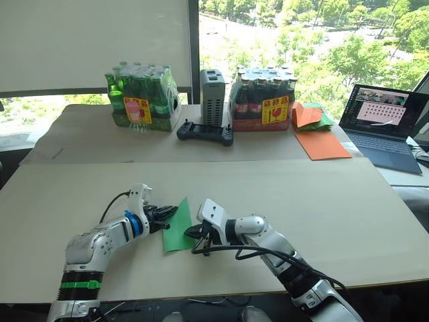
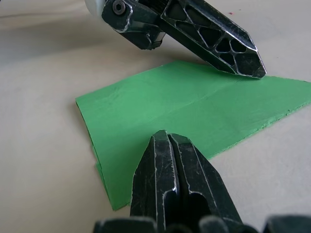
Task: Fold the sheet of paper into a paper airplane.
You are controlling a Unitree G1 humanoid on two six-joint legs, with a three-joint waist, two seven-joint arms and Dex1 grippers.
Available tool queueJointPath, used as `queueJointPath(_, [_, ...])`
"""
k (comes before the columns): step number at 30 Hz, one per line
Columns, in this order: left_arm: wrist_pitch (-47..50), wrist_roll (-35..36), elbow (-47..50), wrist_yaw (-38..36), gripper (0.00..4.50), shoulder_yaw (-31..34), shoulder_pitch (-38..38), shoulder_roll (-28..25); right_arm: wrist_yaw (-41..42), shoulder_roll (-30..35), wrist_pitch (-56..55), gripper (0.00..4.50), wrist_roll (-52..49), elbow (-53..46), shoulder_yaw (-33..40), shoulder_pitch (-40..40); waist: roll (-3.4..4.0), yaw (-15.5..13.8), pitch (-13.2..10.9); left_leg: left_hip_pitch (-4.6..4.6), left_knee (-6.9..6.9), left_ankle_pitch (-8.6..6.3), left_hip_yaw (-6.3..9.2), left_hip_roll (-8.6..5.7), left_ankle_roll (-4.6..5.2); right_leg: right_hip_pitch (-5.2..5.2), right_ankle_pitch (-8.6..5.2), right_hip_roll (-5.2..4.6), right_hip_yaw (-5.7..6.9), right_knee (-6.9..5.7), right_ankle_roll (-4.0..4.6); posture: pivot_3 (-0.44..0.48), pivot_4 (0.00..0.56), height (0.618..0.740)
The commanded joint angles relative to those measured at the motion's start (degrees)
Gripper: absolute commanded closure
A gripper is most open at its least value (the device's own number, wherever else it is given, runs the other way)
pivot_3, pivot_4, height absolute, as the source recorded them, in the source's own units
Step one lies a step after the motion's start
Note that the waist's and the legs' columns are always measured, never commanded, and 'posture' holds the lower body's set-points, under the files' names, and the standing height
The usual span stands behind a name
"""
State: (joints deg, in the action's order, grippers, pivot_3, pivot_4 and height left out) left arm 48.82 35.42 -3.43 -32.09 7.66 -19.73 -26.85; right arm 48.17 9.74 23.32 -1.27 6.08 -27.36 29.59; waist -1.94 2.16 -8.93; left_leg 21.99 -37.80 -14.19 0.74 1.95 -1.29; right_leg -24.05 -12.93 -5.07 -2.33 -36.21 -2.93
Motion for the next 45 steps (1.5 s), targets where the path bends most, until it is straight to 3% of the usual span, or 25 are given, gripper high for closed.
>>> queueJointPath(1, [-0.6,-3.1,-4.0,0.0,4.26,-2.1,-1.3,0.4,-0.1,-0.2,0.8,4.50,0.1,-0.8,-0.7,-0.7,0.00,0.0,0.0,0.00,0.00,0.00,0.00,0.00,0.00,0.00,0.00,0.00,0.00,0.00,0.00,0.000,0.150,0.727])
queueJointPath(14, [-5.5,-8.1,-14.8,-1.6,4.26,-4.0,-9.0,2.9,-0.2,-0.3,0.9,4.50,0.0,-0.8,-0.6,-0.5,-0.01,-0.1,0.0,-0.03,-0.02,0.01,0.01,-0.01,0.00,0.04,0.00,0.00,0.01,-0.03,0.00,0.000,0.150,0.727])
queueJointPath(21, [-6.0,-8.8,-15.7,-2.7,4.26,-4.2,-9.4,3.2,-0.3,-0.2,1.2,4.50,0.1,-1.0,-0.6,-0.5,-0.02,0.0,0.0,-0.03,-0.02,0.01,0.01,-0.01,0.00,0.03,0.00,0.00,0.01,-0.03,0.00,0.000,0.150,0.727])
queueJointPath(45, [6.7,-0.3,12.5,0.7,4.26,3.6,12.5,0.3,0.5,0.2,0.8,4.50,0.0,-1.2,-1.4,-0.8,-0.01,0.5,0.0,0.01,-0.01,-0.01,0.00,0.02,0.00,-0.04,-0.01,0.00,-0.03,0.02,-0.01,0.000,0.150,0.727])
